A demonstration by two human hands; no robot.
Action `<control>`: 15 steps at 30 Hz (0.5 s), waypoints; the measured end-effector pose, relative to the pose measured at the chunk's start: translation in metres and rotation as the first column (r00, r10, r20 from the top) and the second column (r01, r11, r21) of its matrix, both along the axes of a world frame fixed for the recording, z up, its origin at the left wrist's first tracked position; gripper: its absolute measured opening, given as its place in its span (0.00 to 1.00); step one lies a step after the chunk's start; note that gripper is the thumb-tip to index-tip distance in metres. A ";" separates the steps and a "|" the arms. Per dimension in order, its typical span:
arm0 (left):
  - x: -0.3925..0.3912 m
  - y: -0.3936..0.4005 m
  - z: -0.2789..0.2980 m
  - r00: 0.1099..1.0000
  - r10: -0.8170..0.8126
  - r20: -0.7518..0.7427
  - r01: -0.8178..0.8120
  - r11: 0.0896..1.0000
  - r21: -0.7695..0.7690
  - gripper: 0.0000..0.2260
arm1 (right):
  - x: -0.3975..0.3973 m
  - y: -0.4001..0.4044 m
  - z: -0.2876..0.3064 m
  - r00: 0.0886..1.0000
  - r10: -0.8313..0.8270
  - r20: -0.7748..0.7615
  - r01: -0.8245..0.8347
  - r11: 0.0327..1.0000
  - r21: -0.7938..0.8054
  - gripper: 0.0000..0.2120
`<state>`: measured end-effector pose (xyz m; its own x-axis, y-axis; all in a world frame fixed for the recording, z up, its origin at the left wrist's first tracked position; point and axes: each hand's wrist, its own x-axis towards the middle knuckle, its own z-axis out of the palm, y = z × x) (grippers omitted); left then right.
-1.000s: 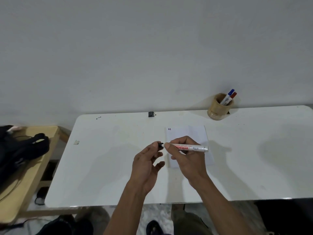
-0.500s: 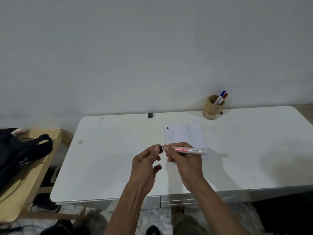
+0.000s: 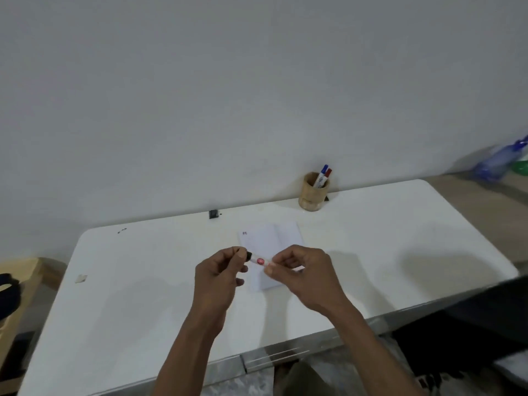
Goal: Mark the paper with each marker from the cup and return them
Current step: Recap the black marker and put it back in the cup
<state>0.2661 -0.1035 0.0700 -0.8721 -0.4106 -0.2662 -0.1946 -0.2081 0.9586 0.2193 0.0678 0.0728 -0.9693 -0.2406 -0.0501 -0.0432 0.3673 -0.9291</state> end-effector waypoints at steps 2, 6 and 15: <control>-0.015 0.013 0.006 0.999 -0.053 -0.006 0.053 0.994 -0.098 0.05 | -0.010 0.007 -0.001 0.998 0.028 -0.061 -0.022 0.994 0.104 0.05; -0.049 0.033 0.012 0.993 -0.122 0.003 0.119 0.965 -0.234 0.07 | -0.031 0.025 -0.005 0.995 0.055 -0.088 -0.039 0.984 0.175 0.10; -0.160 0.084 0.004 0.969 -0.228 0.094 0.246 0.926 -0.285 0.12 | -0.130 0.083 -0.008 0.967 -0.153 -0.203 0.165 0.985 0.046 0.31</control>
